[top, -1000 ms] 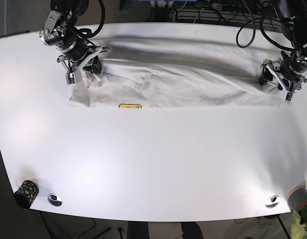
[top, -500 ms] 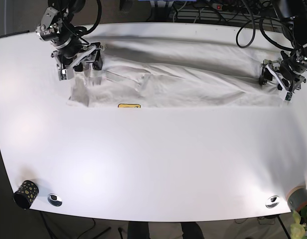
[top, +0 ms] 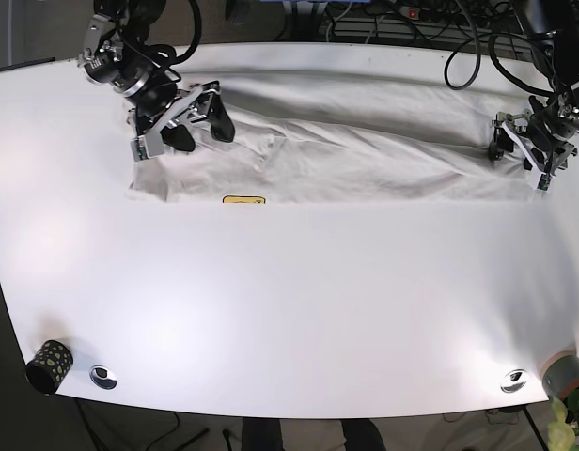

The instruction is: Fold the T-shirt properly

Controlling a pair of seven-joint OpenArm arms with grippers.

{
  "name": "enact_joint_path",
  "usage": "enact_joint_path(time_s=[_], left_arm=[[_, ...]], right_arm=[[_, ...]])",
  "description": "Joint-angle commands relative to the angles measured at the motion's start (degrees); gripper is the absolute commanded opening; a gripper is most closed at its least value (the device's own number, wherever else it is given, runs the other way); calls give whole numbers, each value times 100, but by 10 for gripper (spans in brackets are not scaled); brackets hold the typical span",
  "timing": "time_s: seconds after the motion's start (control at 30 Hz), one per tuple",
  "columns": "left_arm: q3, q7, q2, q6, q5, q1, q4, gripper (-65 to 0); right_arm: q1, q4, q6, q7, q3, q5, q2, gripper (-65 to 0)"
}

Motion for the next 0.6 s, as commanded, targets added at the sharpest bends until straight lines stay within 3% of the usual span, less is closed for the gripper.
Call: enact_joint_path(time_s=[0.0,0.33,0.5,0.57], left_arm=[[-3,156,-50,-45,29,4,41,-207],[-56,164,-50,-45,-15,-110,41,-207],[-486,226,-50,-45,-700,-84,410,-203],[-671,578,-77,-45,-1140,-101,595,-200]], right_arm=[[123,-318,36,99,1,-57,32,-182],[536,-1417,80,636,1,-1174,67,-182],[597,-1435,80,671,-8,-1279,67,-182],[597,-1435,80,671,-17,-1297,67,-182]])
